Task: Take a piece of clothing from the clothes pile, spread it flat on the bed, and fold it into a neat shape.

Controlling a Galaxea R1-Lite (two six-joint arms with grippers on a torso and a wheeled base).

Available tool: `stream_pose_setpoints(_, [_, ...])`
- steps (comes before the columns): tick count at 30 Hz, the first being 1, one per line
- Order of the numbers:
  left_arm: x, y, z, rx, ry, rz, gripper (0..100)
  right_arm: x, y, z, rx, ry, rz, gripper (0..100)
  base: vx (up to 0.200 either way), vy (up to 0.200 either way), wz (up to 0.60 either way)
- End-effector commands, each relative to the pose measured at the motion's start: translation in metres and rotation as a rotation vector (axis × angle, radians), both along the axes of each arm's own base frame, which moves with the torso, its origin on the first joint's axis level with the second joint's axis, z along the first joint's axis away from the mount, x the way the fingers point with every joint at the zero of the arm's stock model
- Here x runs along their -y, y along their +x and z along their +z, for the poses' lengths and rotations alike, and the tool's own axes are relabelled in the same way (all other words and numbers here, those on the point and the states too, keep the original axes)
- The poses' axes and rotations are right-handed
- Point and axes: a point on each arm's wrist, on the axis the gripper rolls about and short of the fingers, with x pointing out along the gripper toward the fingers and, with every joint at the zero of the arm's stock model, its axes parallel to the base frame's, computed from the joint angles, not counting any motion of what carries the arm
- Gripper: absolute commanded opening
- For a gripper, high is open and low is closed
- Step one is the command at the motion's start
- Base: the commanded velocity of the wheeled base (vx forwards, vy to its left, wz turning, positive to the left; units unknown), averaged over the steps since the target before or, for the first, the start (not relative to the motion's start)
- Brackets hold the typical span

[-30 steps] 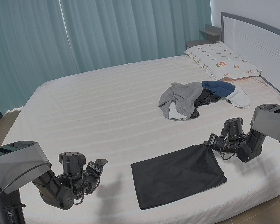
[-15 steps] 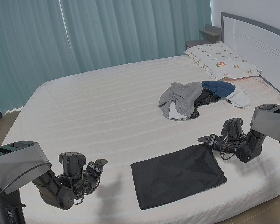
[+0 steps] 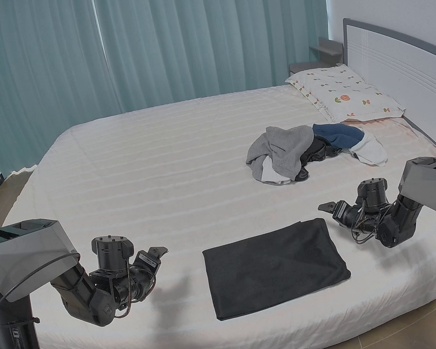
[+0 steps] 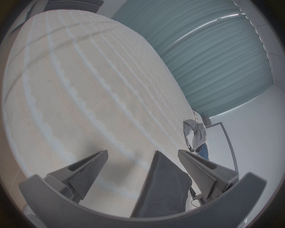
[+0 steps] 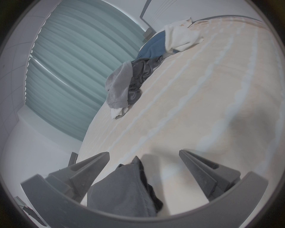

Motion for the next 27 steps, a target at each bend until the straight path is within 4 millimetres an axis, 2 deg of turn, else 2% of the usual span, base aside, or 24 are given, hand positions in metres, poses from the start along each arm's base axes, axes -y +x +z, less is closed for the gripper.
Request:
stream_pose_setpoints(1, [0.0,0.001,0.002,0.005,-0.004,0.0,100,0.006,0.0,0.008,0.013,0.003,-0.012,100,-0.2,0.0,0.0])
stream_pose_setpoints(8, [0.0,0.001,0.002,0.007,-0.003,0.001,100,0.005,0.002,0.005,0.012,0.003,-0.011,100,-0.029,0.0,0.0])
stream_pose_setpoints(14, [0.0,0.002,0.003,0.012,-0.009,-0.001,100,0.005,0.006,0.014,0.023,0.092,-0.05,100,0.0,0.0,0.0])
stream_pose_setpoints(18, [0.005,0.005,0.007,0.026,-0.026,-0.01,100,0.005,0.009,0.018,0.029,0.135,-0.067,100,0.0,-0.2,0.0])
stream_pose_setpoints(27, [0.014,0.007,0.005,0.028,-0.022,-0.034,100,0.004,0.008,0.012,0.007,0.135,-0.065,100,0.0,-0.2,0.0])
